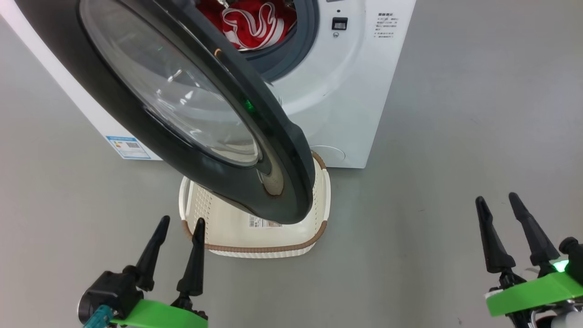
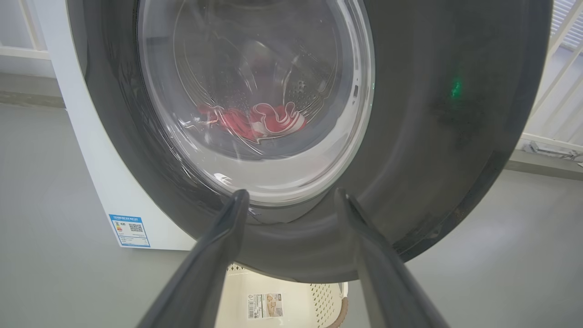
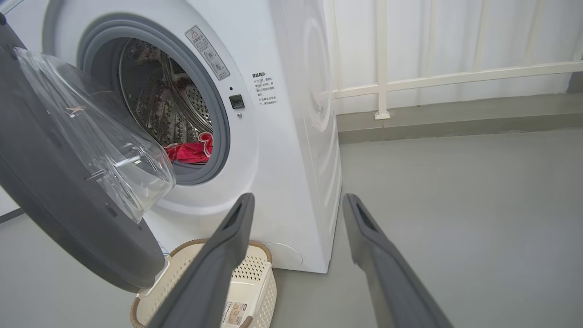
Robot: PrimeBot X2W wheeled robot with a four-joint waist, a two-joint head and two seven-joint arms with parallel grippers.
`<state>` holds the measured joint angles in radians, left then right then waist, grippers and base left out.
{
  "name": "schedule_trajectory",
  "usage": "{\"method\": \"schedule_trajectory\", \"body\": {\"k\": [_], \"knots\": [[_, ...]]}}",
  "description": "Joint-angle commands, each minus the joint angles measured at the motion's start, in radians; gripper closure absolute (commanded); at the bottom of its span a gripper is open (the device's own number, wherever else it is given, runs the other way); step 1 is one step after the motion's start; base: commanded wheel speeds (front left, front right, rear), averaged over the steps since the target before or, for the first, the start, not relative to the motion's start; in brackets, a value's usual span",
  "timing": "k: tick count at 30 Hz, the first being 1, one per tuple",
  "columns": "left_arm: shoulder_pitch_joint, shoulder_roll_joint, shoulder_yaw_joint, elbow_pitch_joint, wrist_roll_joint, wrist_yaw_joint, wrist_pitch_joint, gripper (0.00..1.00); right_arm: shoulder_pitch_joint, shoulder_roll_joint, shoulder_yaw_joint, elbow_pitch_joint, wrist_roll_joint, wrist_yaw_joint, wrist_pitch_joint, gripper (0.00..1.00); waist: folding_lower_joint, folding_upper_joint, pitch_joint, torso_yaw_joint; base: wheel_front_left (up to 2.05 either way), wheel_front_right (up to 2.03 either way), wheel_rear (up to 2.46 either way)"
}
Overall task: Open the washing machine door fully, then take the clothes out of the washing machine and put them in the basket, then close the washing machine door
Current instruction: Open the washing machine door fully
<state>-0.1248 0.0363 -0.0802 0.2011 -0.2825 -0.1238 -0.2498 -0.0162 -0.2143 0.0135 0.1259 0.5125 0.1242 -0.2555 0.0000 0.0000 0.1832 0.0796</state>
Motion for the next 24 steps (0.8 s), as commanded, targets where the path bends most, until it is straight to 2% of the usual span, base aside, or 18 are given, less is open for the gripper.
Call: {"method": "schedule_trajectory", "body": {"k": [1,6,24], "knots": [[-0.002,0.014,0.030,-0.027,0.004,-0.003,-0.012,0.00,0.018,-0.004,0.001,-0.032,-0.018,0.007,-0.006,0.00,0.0000,0.0000,-0.002,0.002,0.00,0.00,0.00],[0.003,0.014,0.029,-0.031,0.003,-0.003,-0.012,0.00,0.056,0.015,-0.019,-0.021,-0.068,0.007,-0.006,0.00,0.0000,0.0000,-0.004,0.004,0.00,0.00,0.00],[0.001,0.014,0.023,-0.033,0.004,-0.001,-0.012,0.00,0.051,0.028,-0.017,-0.005,-0.072,0.007,-0.006,0.00,0.0000,0.0000,0.001,0.008,0.00,0.00,0.00]]}}
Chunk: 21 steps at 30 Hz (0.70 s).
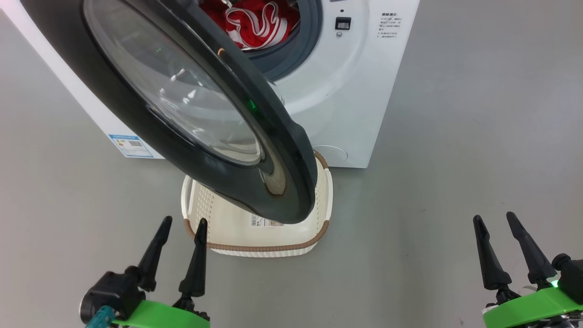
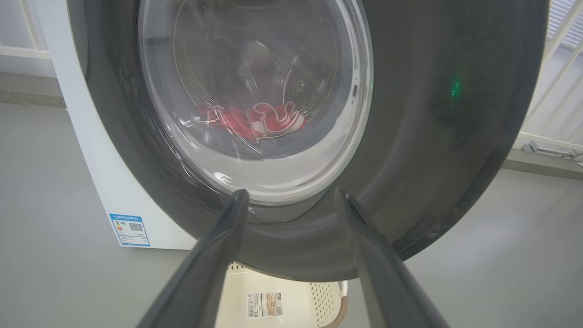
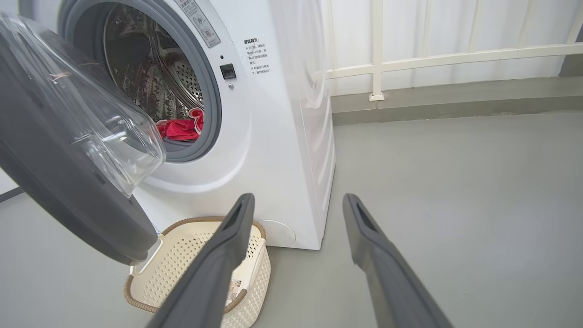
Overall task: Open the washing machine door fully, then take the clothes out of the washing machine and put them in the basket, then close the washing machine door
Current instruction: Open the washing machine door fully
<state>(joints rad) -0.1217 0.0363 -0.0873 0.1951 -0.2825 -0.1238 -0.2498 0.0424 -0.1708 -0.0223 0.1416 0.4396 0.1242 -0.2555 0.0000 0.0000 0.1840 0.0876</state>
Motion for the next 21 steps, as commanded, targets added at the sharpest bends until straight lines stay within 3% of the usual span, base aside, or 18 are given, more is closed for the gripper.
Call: {"method": "schedule_trajectory", "body": {"k": [1,3,6,7,21], "knots": [[-0.003,0.014,0.029,-0.027,0.004,-0.001,-0.012,0.00,-0.011,-0.013,0.019,-0.022,0.007,0.007,-0.006,0.00,0.0000,0.0000,0.000,0.001,0.00,0.00,0.00],[-0.004,0.014,0.026,-0.028,0.002,-0.001,-0.012,0.00,-0.020,-0.010,0.021,-0.028,0.027,0.007,-0.006,0.00,0.0000,0.0000,0.002,0.004,0.00,0.00,0.00],[-0.003,0.014,0.021,-0.031,-0.002,0.003,-0.012,0.00,-0.043,-0.014,0.045,-0.038,0.058,0.007,-0.006,0.89,0.0000,0.0000,0.003,0.008,0.00,0.00,0.00],[-0.002,0.014,0.019,-0.032,-0.004,0.004,-0.012,0.00,-0.053,-0.015,0.054,-0.041,0.071,0.007,-0.006,1.00,0.0000,0.0000,0.003,0.009,0.00,0.00,0.00],[-0.009,0.014,-0.020,-0.049,-0.031,0.021,-0.012,0.00,-0.334,-0.038,0.279,-0.067,0.275,0.007,-0.006,1.00,0.0000,0.0000,0.031,0.052,0.00,0.00,0.00]]}}
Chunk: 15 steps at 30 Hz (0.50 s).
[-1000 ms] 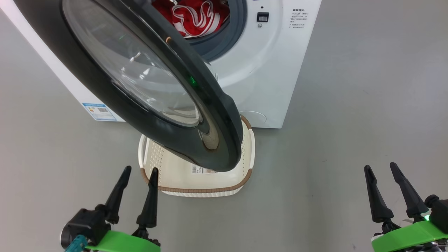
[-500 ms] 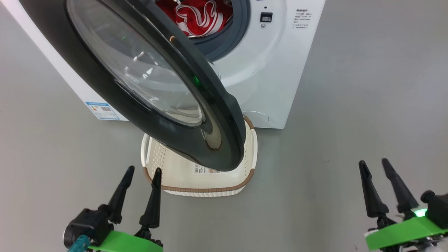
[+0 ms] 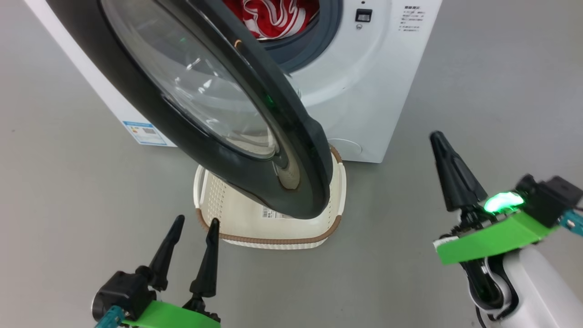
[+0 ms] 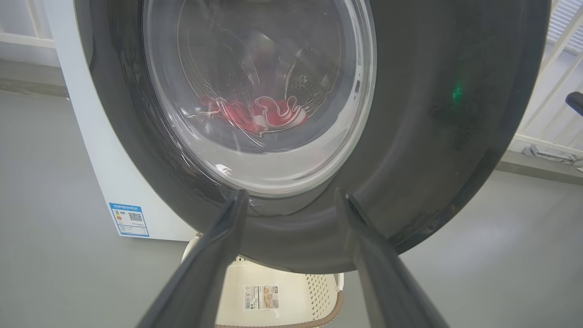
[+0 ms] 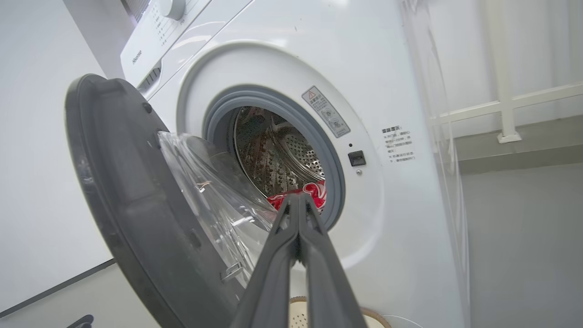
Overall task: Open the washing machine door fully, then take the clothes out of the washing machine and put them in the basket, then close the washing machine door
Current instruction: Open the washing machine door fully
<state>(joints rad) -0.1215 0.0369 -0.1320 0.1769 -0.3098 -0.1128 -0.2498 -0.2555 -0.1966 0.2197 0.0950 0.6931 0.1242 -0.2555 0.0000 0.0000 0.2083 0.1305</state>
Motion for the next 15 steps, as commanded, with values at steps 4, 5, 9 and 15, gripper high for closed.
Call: {"method": "schedule_trajectory", "body": {"k": [4,5,9,15], "knots": [[-0.011,0.013,0.006,-0.039,-0.016,0.018,-0.012,0.00,-0.118,-0.043,0.139,0.006,0.118,0.007,-0.006,1.00,0.0000,0.0000,0.017,0.029,0.00,0.00,0.00],[-0.013,0.013,0.001,-0.041,-0.019,0.021,-0.012,0.00,-0.137,-0.054,0.174,0.015,0.151,0.007,-0.006,1.00,0.0000,0.0000,0.020,0.035,0.00,0.00,0.00],[-0.017,0.013,-0.019,-0.044,-0.028,0.025,-0.012,0.00,-0.219,-0.117,0.289,0.046,0.272,0.007,-0.006,1.00,0.0000,0.0000,0.030,0.058,0.00,0.00,0.00],[-0.023,0.013,-0.045,-0.046,-0.039,0.029,-0.012,0.00,-0.308,-0.190,0.409,0.068,0.393,0.007,-0.006,1.00,0.0000,0.0000,0.042,0.084,0.00,0.00,0.00]]}}
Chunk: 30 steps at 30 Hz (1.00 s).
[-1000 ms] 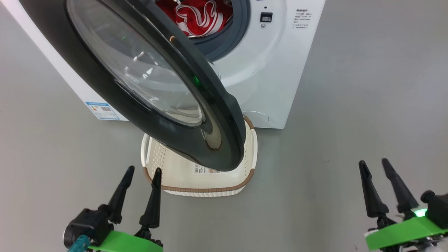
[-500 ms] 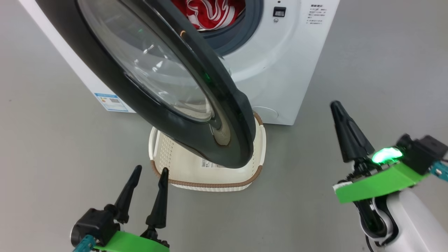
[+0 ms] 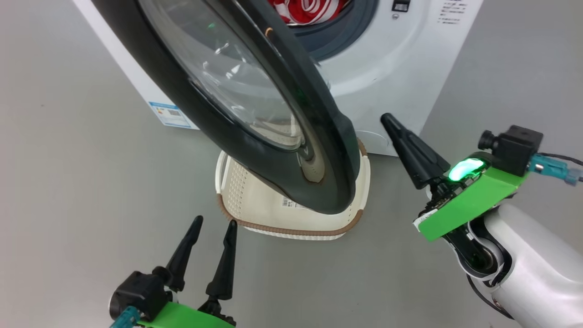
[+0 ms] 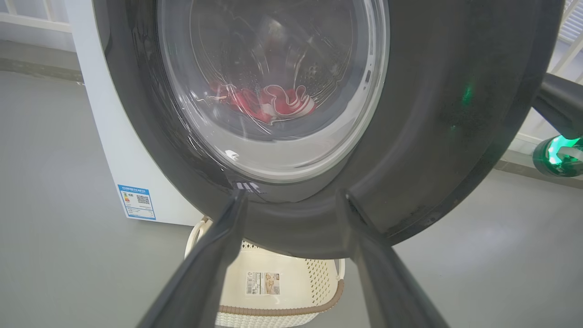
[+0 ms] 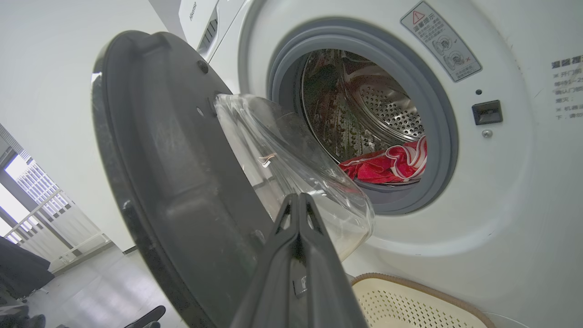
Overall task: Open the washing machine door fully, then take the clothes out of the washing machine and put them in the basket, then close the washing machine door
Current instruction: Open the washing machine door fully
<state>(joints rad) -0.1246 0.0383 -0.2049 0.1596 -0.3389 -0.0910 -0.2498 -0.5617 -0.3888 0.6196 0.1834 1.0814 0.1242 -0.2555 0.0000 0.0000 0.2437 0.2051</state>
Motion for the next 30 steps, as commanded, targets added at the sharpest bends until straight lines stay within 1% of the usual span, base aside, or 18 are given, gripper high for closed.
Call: {"method": "schedule_trajectory", "body": {"k": [1,5,12,19,30], "knots": [[-0.020,0.012,0.024,-0.029,-0.012,0.008,-0.012,0.00,-0.017,-0.012,0.036,-0.018,0.030,0.007,-0.006,1.00,0.0000,0.0000,0.008,0.013,0.00,0.00,0.00],[-0.020,0.012,0.008,-0.034,-0.019,0.013,-0.012,0.00,-0.072,-0.062,0.143,-0.025,0.153,0.007,0.001,1.00,0.0000,0.0000,0.014,0.027,0.00,0.00,0.00],[-0.020,0.012,-0.011,-0.039,-0.031,0.018,-0.012,0.00,-0.125,-0.135,0.259,-0.066,0.310,0.007,0.023,1.00,0.0000,0.0000,0.017,0.048,0.00,0.00,0.00],[-0.011,0.012,-0.024,-0.042,-0.040,0.022,-0.012,0.00,-0.151,-0.165,0.353,-0.095,0.368,0.007,0.031,1.00,0.0000,0.0000,-0.001,0.070,0.00,0.00,0.00],[0.017,0.012,-0.031,-0.040,-0.049,0.043,-0.012,0.00,-0.164,-0.160,0.450,-0.119,0.404,0.007,0.015,1.00,0.0000,0.0000,-0.038,0.136,0.00,0.00,0.00]]}}
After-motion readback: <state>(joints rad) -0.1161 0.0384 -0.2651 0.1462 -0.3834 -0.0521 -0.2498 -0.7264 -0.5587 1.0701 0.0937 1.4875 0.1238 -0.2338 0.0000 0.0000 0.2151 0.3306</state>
